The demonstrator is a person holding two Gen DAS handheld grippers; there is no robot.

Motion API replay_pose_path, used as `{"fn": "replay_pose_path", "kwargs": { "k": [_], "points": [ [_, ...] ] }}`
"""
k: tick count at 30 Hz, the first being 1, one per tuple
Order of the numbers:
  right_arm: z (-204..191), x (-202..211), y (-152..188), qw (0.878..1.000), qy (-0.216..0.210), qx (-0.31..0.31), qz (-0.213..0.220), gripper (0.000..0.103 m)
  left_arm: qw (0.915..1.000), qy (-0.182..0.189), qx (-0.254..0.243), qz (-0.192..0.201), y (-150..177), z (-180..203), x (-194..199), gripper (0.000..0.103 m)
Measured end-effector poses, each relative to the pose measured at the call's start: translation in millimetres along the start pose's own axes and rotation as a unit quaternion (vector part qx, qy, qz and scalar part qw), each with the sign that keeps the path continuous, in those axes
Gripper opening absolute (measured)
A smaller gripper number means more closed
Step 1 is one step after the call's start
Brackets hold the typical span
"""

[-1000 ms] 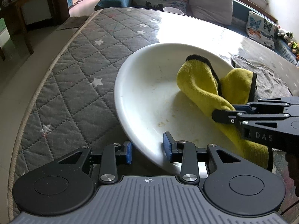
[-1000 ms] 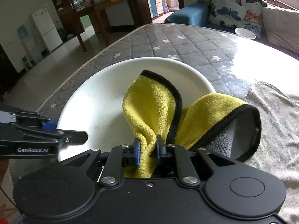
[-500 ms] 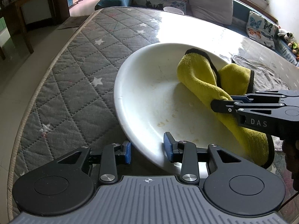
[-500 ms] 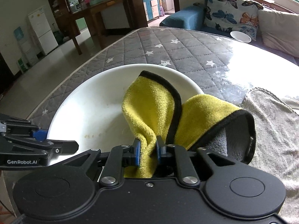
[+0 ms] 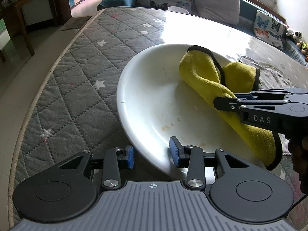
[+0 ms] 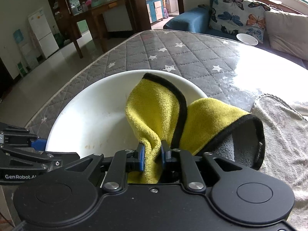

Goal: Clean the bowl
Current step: 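Push the yellow cloth deeper into the bowl with the right tool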

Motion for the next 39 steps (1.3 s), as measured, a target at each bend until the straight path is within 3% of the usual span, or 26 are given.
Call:
{"fn": "replay_pose_path", "kwargs": {
  "k": [16,39],
  "points": [
    [-7.8,-7.8,-12.2,1.000,0.006,0.006,0.005,0.021,1.0000,-0.005,-0.008,-0.002,-0.1,2.0,-1.4,0.041],
    [-49.0,-14.6,-10.0,0.998,-0.042,0.050,-0.004,0.023,0.9995,-0.003,-0.030,0.003,0.8,0.9,6.8,0.042]
  ]
}}
Point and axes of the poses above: each gripper's, at about its wrist camera, not at the fingertips, and x roughly against the way its jaws point, z to its right, y to its underside, the point moved 8 cm from there along -x, roughly the way its jaws point, and after that the axes turned 7 degrees about -z, right-handed, at the moved point
